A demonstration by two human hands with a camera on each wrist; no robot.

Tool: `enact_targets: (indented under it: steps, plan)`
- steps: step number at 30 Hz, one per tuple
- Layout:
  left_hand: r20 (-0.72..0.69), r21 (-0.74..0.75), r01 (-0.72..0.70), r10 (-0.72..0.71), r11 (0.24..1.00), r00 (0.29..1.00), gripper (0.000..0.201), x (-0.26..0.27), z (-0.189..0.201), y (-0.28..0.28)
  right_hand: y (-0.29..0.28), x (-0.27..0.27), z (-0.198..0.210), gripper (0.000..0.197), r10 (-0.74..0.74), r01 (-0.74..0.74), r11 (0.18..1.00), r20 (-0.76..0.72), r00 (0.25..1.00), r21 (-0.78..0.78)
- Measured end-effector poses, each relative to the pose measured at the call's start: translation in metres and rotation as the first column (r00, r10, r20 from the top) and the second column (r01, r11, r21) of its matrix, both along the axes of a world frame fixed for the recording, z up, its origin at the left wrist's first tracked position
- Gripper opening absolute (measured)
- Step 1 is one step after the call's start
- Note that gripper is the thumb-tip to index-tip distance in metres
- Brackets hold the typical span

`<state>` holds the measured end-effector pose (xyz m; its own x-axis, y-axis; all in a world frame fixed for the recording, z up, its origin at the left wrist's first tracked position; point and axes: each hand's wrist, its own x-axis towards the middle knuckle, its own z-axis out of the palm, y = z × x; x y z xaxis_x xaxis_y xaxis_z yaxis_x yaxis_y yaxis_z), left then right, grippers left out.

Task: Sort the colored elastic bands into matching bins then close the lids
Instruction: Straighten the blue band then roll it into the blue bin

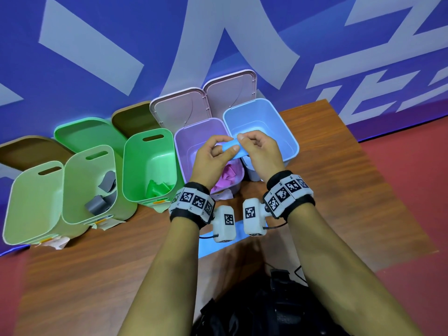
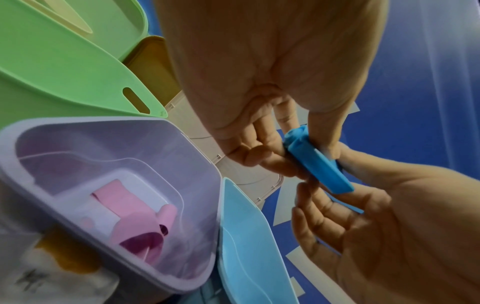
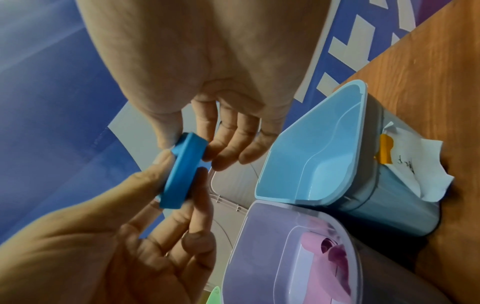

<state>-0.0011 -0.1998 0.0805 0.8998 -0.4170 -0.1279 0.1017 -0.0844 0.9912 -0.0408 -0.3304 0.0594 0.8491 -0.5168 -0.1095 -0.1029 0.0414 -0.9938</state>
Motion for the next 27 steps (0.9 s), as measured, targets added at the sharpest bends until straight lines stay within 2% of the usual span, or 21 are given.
enact_targets:
  steps: [9,13,19,23,25,27]
  plan:
    - [-0.029,0.022,-0.037,0.037,0.999,0.999,0.020,0.014,-0.009,-0.007,-0.008,0.009,0.001,0.006,0.039,-0.043,0.996,-0.058,0.998,-0.073]
    - [-0.040,0.009,-0.014,0.014,1.000,0.999,0.023,0.016,-0.012,-0.011,-0.012,0.012,-0.005,0.027,-0.013,0.007,0.997,-0.079,0.997,-0.071]
    - [-0.018,0.052,-0.017,0.018,0.999,1.000,0.020,0.021,-0.024,-0.017,-0.017,0.011,-0.014,0.026,-0.017,0.010,0.998,-0.104,0.994,-0.066]
    - [-0.039,0.077,0.001,0.002,0.997,0.999,0.013,0.027,-0.034,-0.020,-0.020,0.012,-0.019,0.017,0.017,-0.021,0.999,-0.121,0.993,-0.032]
    - [-0.061,0.077,0.026,-0.021,0.997,0.998,0.008,0.028,-0.041,-0.021,-0.022,0.012,-0.023,0.018,0.003,-0.011,0.998,-0.133,0.991,-0.062]
    - [-0.086,0.087,0.034,-0.026,0.996,0.996,0.013,0.026,-0.045,-0.023,-0.026,0.012,-0.029,0.023,-0.013,-0.004,0.994,-0.161,0.987,-0.107]
